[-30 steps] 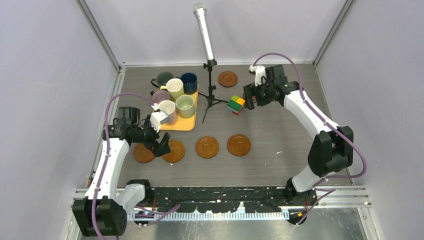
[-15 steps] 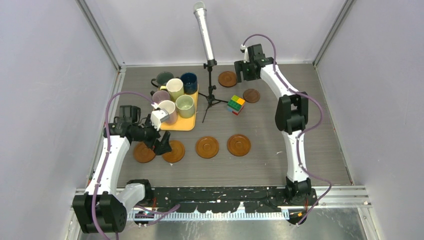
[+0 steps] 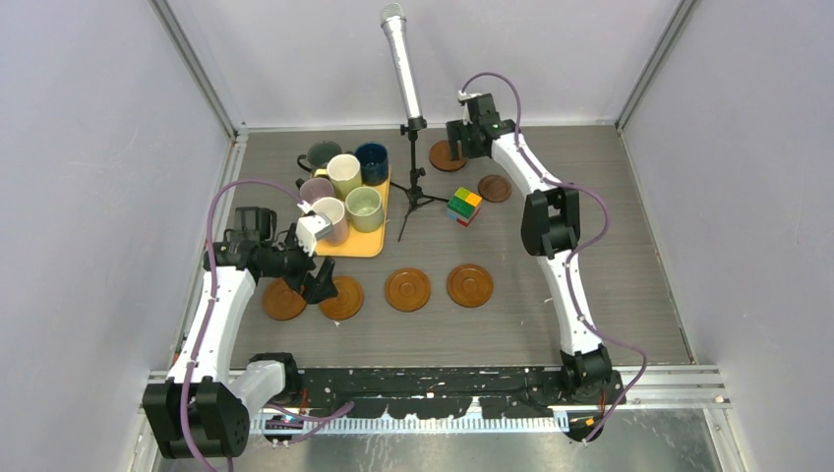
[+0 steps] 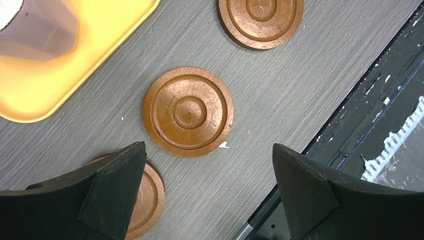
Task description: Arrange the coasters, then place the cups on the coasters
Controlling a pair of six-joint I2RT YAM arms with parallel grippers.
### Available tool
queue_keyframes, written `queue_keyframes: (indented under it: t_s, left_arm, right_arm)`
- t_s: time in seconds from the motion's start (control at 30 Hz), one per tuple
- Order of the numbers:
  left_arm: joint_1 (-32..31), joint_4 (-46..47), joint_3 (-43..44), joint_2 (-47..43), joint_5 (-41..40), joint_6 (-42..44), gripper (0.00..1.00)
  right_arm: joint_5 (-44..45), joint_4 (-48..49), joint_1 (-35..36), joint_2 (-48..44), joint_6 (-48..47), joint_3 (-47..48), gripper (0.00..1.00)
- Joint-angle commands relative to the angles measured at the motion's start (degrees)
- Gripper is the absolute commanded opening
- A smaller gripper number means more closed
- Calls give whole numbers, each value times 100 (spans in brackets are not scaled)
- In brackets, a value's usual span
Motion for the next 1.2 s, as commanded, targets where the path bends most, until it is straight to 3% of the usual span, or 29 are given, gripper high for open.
queue_keyframes:
  t_s: [0.0,0.3,0.5,0.8,1.17]
  left_arm:
    - [26,200,39,-79,55,-81,100]
    - [28,166,73,-133,7,-24,100]
    - [23,163,93,-129,-22,25,100]
    - [29,78,72,-348,-19,50,100]
    - [24,-110,246,-608,38,110,100]
  right_arm:
    - [380,518,159,162,73,402,84]
    - [938,629,234,686,-149,711,84]
    - [1044,274,156,697,-343,611,78]
    - [407,-697,-492,354,25,437,60]
    - [193,-1946,-1482,-256,-713,-524,54]
